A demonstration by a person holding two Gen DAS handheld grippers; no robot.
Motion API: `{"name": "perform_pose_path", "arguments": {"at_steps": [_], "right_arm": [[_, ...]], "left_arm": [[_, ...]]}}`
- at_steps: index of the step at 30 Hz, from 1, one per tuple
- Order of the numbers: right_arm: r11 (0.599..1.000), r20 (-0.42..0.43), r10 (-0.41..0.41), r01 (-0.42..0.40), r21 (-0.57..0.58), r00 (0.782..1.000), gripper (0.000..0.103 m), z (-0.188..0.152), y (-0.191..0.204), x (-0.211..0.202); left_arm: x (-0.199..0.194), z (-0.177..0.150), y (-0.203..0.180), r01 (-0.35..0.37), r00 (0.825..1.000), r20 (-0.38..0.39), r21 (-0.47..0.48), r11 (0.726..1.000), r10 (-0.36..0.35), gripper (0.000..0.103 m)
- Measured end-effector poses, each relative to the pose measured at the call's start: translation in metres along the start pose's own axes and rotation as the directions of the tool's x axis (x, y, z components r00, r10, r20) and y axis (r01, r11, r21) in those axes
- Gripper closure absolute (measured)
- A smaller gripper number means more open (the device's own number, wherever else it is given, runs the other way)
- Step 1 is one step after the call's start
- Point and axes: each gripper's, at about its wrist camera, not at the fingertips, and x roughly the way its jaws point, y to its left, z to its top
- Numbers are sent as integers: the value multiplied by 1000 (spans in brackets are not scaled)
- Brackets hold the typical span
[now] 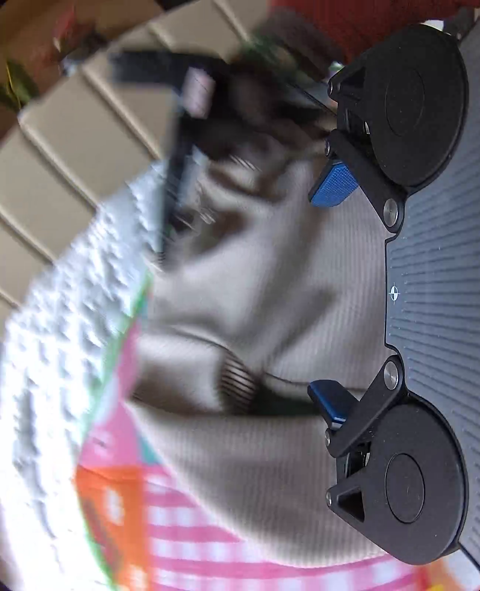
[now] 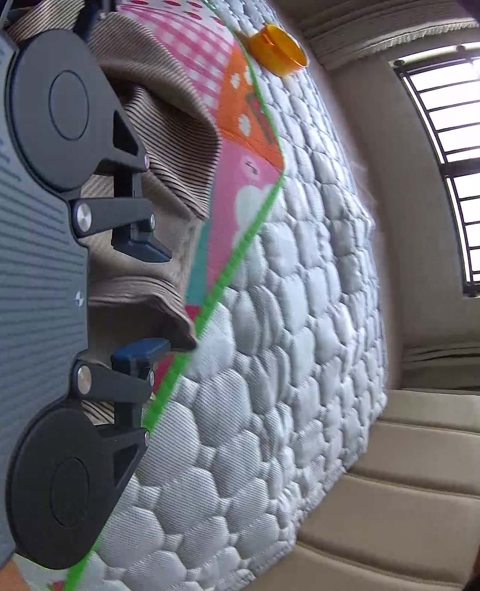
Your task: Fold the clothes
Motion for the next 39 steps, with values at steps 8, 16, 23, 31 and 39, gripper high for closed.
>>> {"name": "perform_pose_path", "arguments": {"at_steps": [8, 16, 23, 31, 39], "right_arm": [[974, 144, -135, 158, -163, 980, 98, 15, 32, 15], [969, 83, -214, 222, -105, 973, 89, 26, -11, 39], [948, 165, -291, 307, -82, 942, 58, -13, -28, -82], [929, -20, -344, 343, 137, 939, 62, -97, -83, -94], [821, 72, -566, 569, -50, 821, 90, -80, -112, -92]], "left_arm": [[26, 3, 31, -102, 988, -129, -170, 980, 81, 3], [23, -4, 25, -143, 983, -132, -97, 985, 130, 3], [11, -4, 16, -99, 994, -60, -69, 993, 95, 3], [26, -8, -39, 135, 991, -16, 73, 988, -134, 3], [62, -21, -50, -24, 989, -139, 162, 986, 47, 3]]}}
